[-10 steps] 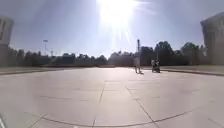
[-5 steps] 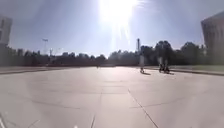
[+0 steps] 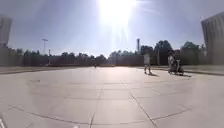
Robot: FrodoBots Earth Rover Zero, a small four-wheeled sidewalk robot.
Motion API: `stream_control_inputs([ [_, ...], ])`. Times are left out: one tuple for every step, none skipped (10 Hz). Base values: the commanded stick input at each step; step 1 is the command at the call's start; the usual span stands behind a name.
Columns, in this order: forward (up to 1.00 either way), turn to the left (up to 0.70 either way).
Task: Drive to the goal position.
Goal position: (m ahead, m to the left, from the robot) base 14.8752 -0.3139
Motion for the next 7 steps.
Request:
stream_control_inputs([
  [0.7, 0.0],
  [0.7, 0.0],
  [0.7, 0.0],
  [0.7, 0.0],
  [0.7, 0.0],
  [0.7, 0.0],
  [0.7, 0.0],
])
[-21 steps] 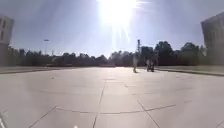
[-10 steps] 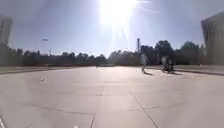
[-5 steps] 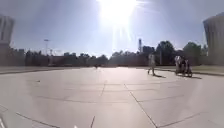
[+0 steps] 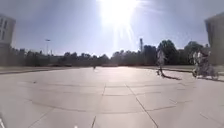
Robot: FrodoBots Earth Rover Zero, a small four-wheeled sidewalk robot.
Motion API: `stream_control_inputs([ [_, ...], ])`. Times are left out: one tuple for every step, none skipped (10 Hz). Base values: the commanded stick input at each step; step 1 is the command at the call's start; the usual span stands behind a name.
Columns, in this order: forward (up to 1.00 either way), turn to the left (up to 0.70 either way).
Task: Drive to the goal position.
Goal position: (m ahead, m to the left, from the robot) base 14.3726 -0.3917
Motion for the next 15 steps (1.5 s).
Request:
stream_control_inputs([
  [0.7, 0.0],
  [0.7, 0.0],
  [0.7, 0.0],
  [0.7, 0.0],
  [0.7, 0.0],
  [0.7, 0.0],
  [0.7, 0.0],
  [0.7, 0.0],
  [0.7, 0.0],
  [0.7, 0.0],
  [0.7, 0.0],
  [0.7, 0.0],
  [0.7, 0.0],
  [0.7, 0.0],
  [0.7, 0.0],
])
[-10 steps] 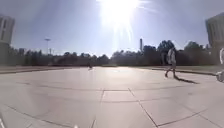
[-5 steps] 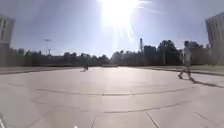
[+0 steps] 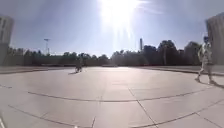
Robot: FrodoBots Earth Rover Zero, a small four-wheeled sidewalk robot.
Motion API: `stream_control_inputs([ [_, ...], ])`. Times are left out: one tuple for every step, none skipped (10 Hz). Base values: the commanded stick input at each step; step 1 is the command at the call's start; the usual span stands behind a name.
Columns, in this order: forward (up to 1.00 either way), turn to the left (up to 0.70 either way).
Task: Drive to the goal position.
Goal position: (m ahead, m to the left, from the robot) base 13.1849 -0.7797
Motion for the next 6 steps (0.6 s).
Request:
stream_control_inputs([
  [0.7, 0.0],
  [0.7, 0.0],
  [0.7, 0.0],
  [0.7, 0.0],
  [0.7, 0.0],
  [0.7, 0.0],
])
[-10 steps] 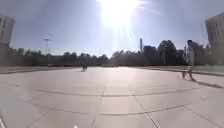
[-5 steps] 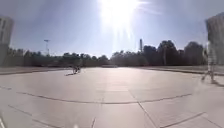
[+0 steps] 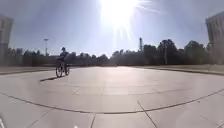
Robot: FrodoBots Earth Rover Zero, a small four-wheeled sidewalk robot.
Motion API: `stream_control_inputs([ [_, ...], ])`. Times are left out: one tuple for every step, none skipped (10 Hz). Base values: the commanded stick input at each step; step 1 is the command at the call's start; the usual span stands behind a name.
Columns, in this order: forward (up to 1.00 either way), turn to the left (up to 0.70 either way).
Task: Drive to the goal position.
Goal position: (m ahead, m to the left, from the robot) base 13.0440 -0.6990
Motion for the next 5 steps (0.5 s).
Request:
stream_control_inputs([
  [0.7, 0.0],
  [0.7, 0.0],
  [0.7, 0.0],
  [0.7, 0.0],
  [0.7, 0.0],
])
